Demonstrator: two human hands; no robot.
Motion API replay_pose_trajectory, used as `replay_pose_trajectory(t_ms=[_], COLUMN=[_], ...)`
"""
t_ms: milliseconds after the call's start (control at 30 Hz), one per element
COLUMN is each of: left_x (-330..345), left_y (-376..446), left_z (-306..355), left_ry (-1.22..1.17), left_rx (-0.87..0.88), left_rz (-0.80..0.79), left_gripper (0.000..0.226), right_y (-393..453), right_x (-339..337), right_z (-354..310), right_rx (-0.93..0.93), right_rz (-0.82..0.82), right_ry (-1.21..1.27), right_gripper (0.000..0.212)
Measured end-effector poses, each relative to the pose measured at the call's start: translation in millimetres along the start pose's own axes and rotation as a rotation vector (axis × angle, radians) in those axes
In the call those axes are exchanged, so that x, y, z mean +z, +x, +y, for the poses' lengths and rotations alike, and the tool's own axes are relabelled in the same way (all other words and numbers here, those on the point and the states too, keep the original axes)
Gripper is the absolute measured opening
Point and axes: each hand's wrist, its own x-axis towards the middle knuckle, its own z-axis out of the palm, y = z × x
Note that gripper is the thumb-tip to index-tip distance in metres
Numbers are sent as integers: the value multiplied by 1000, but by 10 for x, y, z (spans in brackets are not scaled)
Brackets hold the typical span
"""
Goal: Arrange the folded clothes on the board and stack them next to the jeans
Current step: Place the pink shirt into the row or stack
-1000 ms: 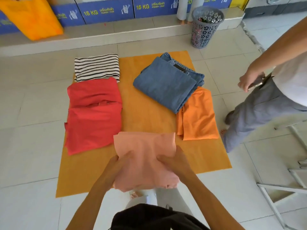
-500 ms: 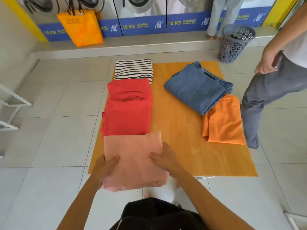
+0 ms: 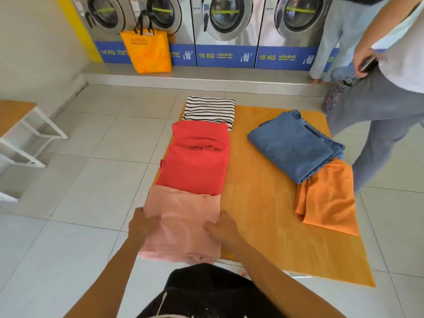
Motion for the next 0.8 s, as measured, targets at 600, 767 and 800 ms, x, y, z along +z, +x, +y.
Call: replay_pose_trajectory(t_ms=[600, 767, 800], left_x=[-52, 61, 109], left_y=[146, -27, -66], left_z=[34, 392, 485], left_ry=[71, 116, 105], left_rx=[124, 381, 433], left_rz=[84, 187, 169], left_gripper=[53, 47, 43], right_y=[-64, -134, -136], right_x=[57, -92, -172], right_z=[35, -2, -29], right_rx=[13, -15, -12], right_rz=[200, 315, 342], right_ry=[-12, 85, 132], right_gripper=[35, 21, 21])
